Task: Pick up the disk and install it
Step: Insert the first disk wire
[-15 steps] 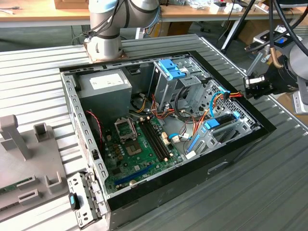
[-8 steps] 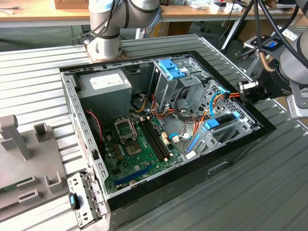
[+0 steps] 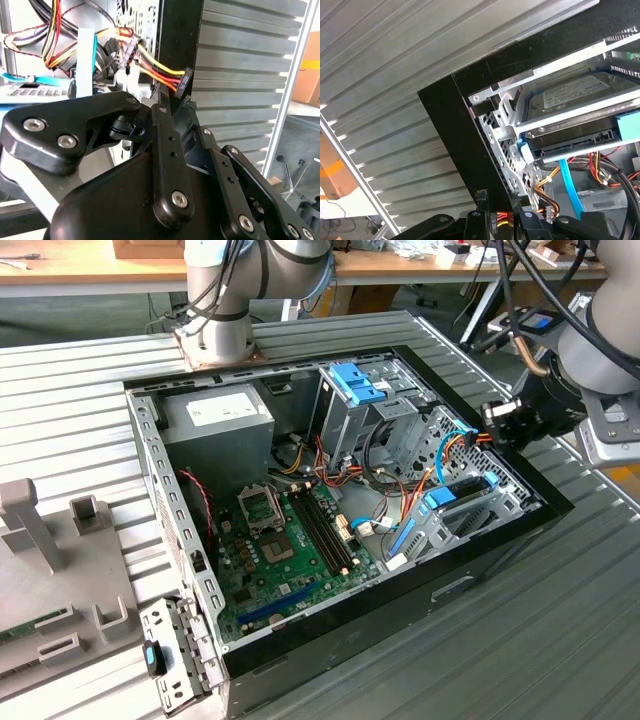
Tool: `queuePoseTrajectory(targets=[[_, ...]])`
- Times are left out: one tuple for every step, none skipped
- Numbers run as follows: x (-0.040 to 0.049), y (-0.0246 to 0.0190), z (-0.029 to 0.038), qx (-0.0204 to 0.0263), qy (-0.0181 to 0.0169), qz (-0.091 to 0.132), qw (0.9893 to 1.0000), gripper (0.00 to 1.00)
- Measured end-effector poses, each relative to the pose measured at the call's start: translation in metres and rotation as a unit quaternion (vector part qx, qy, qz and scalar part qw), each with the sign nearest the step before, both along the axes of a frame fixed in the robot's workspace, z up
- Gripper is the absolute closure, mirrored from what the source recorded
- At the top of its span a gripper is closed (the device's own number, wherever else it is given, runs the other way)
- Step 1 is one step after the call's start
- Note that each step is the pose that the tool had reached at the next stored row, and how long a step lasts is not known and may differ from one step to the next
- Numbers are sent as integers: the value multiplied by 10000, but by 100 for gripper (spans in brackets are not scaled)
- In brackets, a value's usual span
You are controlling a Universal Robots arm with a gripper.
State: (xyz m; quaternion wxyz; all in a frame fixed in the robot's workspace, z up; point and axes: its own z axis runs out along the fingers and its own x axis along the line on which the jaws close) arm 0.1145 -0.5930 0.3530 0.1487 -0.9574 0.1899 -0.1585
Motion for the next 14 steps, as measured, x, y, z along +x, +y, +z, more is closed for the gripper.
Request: queuePoseTrajectory(targets=[[12, 3, -1, -16, 0, -1, 10000, 71], [19, 2, -1, -25, 1, -1, 10000, 71], [23, 3, 0, -32, 1, 0, 10000, 71], [24, 3, 1, -38, 1, -1, 10000, 71], [28, 3, 0, -42, 1, -1, 10000, 71], [34, 3, 0, -46, 2, 0, 10000, 71], [40, 3, 0, -48, 2, 0, 10000, 71], [40, 3, 0, -49, 2, -1, 10000, 71], [41, 3, 0, -48, 2, 0, 10000, 71], [41, 3, 0, -48, 2, -1, 10000, 71], [41, 3, 0, -48, 2, -1, 10000, 73], [41, 3, 0, -48, 2, -1, 10000, 79], [42, 3, 0, -48, 2, 0, 10000, 86], [42, 3, 0, -48, 2, -1, 10000, 86]])
